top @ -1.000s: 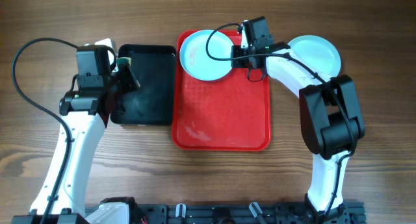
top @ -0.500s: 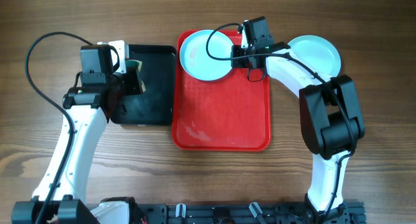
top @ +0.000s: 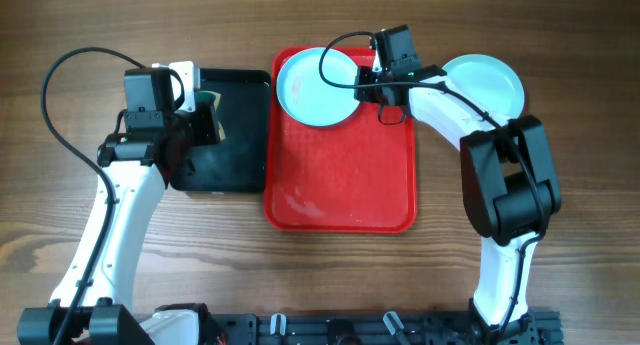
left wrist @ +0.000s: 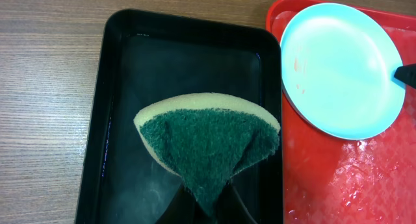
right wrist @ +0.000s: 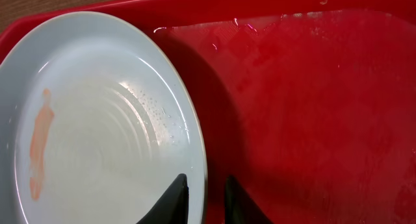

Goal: Clean dirty plates on tray and stack at the side
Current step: 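Grip the rim of the remaining pale-green plate with the right gripper, then drag the pale-green plate to the tray center with the right gripper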

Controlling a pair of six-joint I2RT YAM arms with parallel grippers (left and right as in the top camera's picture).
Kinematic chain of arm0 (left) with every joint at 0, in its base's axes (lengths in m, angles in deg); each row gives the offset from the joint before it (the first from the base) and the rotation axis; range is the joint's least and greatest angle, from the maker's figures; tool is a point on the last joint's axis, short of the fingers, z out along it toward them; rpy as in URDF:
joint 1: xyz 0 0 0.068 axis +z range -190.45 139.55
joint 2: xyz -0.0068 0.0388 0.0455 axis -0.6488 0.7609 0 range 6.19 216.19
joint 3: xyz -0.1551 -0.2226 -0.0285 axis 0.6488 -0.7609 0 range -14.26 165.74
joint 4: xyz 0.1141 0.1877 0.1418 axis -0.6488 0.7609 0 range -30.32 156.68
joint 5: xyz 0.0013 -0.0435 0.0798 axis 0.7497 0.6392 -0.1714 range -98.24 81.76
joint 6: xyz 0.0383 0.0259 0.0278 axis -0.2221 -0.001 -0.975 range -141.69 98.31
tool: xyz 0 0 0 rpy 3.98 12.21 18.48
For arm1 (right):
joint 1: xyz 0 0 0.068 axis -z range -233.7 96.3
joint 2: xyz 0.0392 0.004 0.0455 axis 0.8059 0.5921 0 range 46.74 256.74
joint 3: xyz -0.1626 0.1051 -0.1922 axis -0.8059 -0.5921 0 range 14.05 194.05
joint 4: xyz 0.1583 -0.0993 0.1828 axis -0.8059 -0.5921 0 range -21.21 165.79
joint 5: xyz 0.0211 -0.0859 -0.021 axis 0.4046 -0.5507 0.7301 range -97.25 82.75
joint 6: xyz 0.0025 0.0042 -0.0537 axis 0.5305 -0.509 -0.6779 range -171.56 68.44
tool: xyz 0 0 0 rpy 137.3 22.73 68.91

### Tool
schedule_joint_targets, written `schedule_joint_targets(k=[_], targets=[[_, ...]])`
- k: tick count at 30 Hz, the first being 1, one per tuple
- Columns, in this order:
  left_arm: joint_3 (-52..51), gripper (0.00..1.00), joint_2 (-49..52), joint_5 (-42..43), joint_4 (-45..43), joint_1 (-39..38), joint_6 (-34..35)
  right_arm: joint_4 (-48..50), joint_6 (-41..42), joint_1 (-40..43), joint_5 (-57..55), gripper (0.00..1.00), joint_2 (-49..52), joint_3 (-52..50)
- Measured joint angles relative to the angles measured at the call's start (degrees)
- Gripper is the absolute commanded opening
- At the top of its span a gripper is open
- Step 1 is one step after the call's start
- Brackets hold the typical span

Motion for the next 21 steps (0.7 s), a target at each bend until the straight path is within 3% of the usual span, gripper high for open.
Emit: schedule_joint_targets(k=[2,10,21], targets=[[0.0,0.04,0.0,0.0,0.02,0.0,0.0,0.15,0.35,0.0,-0.09,0.05,0.24,0.0],[0.0,0.04,0.0,0.0,0.0,0.0,0.0,1.57,0.96,-0.04,0.13,0.04,2.19,0.11],[0.0,0.04,0.02,0.35,-0.02,0.0,0.0,-24.55,-2.25,-0.04,-2.43,0.04,-7.37,-0.31]])
